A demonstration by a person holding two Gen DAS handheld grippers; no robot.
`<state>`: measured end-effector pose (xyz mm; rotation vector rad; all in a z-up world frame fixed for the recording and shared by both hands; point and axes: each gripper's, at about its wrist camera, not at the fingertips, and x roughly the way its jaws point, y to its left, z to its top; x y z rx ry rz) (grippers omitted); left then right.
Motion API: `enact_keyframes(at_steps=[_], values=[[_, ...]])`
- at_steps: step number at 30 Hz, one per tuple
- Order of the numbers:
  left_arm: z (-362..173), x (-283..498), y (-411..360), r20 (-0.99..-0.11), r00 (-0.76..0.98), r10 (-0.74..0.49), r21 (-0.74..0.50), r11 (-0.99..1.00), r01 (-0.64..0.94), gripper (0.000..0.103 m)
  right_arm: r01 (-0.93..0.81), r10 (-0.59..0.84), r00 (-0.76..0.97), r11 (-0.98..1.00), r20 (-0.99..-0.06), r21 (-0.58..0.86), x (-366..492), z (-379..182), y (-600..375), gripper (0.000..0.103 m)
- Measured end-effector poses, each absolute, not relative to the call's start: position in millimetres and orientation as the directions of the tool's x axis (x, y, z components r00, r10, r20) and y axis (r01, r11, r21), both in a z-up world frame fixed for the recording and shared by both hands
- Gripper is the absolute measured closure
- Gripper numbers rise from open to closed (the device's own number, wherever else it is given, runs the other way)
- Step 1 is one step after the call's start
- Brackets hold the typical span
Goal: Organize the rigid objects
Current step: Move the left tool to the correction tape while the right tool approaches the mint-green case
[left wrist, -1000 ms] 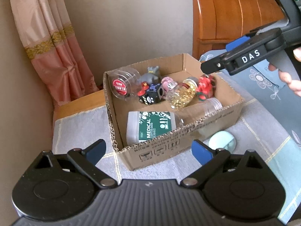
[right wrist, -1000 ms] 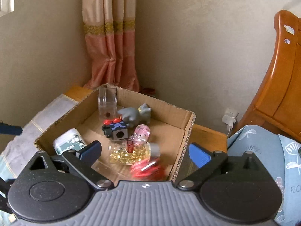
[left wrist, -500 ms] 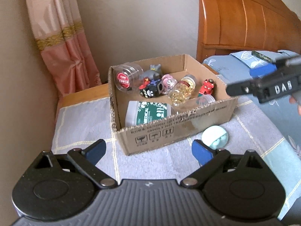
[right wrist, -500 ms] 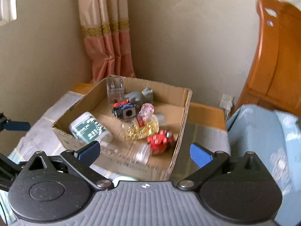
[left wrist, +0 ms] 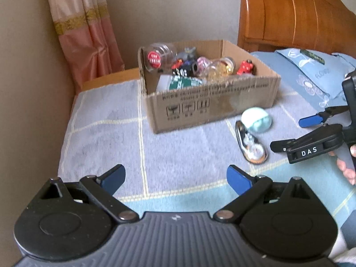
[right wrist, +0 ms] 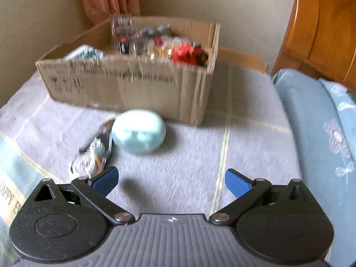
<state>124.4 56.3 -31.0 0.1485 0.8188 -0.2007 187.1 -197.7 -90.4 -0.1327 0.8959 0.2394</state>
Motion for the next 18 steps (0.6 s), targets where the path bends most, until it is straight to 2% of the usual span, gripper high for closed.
enact_keyframes(at_steps=[15,18], values=[[-43.3,146.4,29.8,-0.765,0.621,-0.172,0.006,0.962,0.274,0.006,-0.378,0.252,0.631,0.926,-0.734,-0.008,204.2,-99.3,-195.5,0.000],[-48.8,154.4,12.6,-0.774,0.612,-0.164,0.033,0.954,0.297,0.006,-0.374,0.255,0.652,0.927,-0.714,-0.010,209.6,-102.1,-205.9,0.000]])
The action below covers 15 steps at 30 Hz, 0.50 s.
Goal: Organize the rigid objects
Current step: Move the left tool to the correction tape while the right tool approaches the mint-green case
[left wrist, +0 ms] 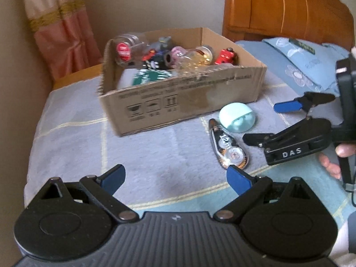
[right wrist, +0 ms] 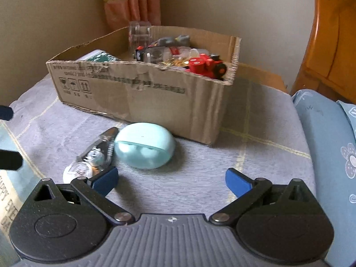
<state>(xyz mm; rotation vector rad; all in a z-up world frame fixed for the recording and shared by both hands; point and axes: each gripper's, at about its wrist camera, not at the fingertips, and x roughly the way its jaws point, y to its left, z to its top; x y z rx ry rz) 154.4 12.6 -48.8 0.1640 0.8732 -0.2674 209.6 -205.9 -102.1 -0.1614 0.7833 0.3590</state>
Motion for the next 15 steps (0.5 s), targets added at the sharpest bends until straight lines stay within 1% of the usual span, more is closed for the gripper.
enact_keyframes(at_steps=[9,12,13,15], values=[[-70.0,170.5,-31.5,-0.796,0.570,-0.201,0.026,0.931,0.365,0.006,-0.379,0.277,0.687,0.925,-0.672,-0.007,204.3,-105.3,-235.7,0.000],[-79.3,173.2,-43.9,-0.789,0.582,-0.196,0.058,0.920,0.387,0.006,-0.373,0.278,0.702,0.928,-0.656,-0.006,200.9,-106.8,-236.0,0.000],[-82.7,174.5,-46.1,-0.783,0.595,-0.180,0.078,0.921,0.382,0.004,-0.371,0.276,0.702,0.929,-0.656,-0.007,199.4,-106.1,-236.6,0.000],[-85.0,177.0,-44.9,-0.765,0.616,-0.190,0.077,0.922,0.380,0.004,-0.372,0.275,0.699,0.928,-0.660,-0.007,198.6,-105.1,-236.6,0.000]])
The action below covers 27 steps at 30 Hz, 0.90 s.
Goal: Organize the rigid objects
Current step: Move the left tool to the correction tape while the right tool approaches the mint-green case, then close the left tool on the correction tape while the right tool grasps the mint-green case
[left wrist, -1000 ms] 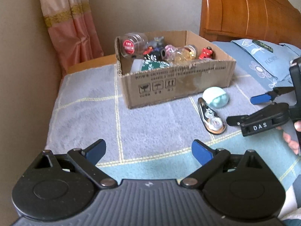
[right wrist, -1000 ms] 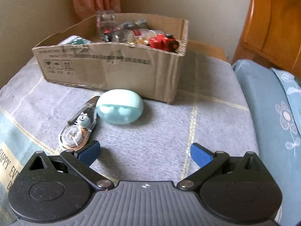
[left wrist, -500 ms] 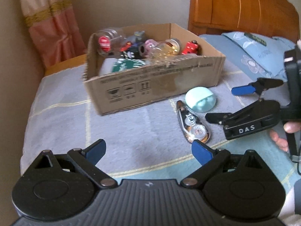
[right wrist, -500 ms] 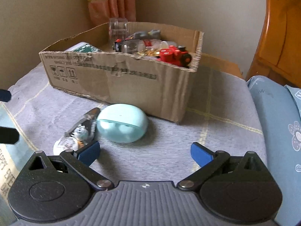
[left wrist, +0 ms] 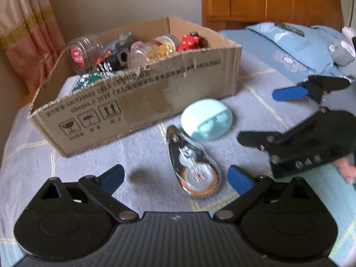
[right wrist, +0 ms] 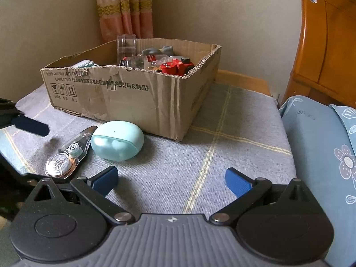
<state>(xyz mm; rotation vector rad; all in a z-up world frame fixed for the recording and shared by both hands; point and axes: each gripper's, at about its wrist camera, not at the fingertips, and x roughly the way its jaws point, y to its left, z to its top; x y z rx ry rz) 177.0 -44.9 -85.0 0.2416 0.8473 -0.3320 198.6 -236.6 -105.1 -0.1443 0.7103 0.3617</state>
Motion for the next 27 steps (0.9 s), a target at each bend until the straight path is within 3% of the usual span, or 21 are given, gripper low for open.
enact_keyframes(at_steps=[27], values=[[-92.3,197.4,58.0,-0.756,0.649,-0.087,-0.002,0.991,0.131,0.002,-0.349,0.242,0.676,0.937,-0.696,-0.014,209.6,-101.3,-171.4,0.000]])
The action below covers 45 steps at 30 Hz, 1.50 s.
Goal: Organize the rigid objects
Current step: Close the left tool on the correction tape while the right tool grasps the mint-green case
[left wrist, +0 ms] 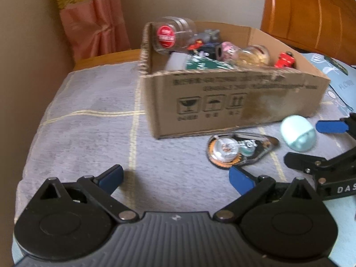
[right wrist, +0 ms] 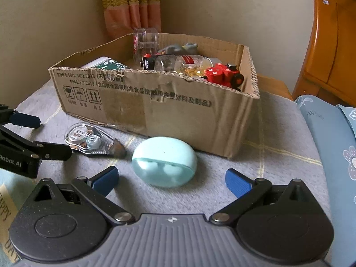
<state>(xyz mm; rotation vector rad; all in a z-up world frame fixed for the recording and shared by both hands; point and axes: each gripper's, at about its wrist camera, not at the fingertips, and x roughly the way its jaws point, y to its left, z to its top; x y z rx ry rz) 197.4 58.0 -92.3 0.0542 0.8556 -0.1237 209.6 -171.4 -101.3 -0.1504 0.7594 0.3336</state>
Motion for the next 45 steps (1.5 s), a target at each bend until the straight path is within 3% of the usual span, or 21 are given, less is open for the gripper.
enact_keyframes(at_steps=[7,14,24,27,30,37,45], values=[[-89.7,191.8,50.7,-0.769,0.629,-0.113,-0.009,0.986,0.166,0.002,-0.218,0.146,0.694,0.976,-0.705,-0.013,219.7,-101.6,-196.6,0.000],[-90.5,188.6,11.4,-0.771,0.611,-0.178,-0.009,0.963,0.269,0.002,-0.257,0.173,0.695,0.966,-0.698,-0.017,211.5,-104.7,-209.7,0.000],[-92.2,211.6,-16.1,-0.760,0.633,-0.151,-0.005,0.974,0.226,0.002,-0.325,0.233,0.711,0.946,-0.663,-0.017,199.0,-106.7,-222.4,0.000],[-92.4,215.3,-16.4,-0.753,0.644,-0.131,-0.009,0.982,0.190,0.004,-0.337,0.241,0.705,0.941,-0.667,-0.017,201.7,-106.5,-222.0,0.000],[-91.5,214.1,-15.9,-0.740,0.661,-0.122,-0.003,0.984,0.177,0.013,-0.339,0.242,0.703,0.941,-0.668,-0.016,203.9,-106.9,-219.9,0.000],[-90.9,211.2,-4.2,-0.735,0.673,-0.089,0.002,0.991,0.132,0.013,-0.356,0.259,0.704,0.934,-0.661,-0.013,203.6,-108.3,-201.8,0.001],[-89.7,211.8,1.2,-0.739,0.668,-0.088,0.002,0.991,0.133,0.013,-0.364,0.264,0.712,0.931,-0.650,-0.020,205.2,-102.0,-189.5,0.028]])
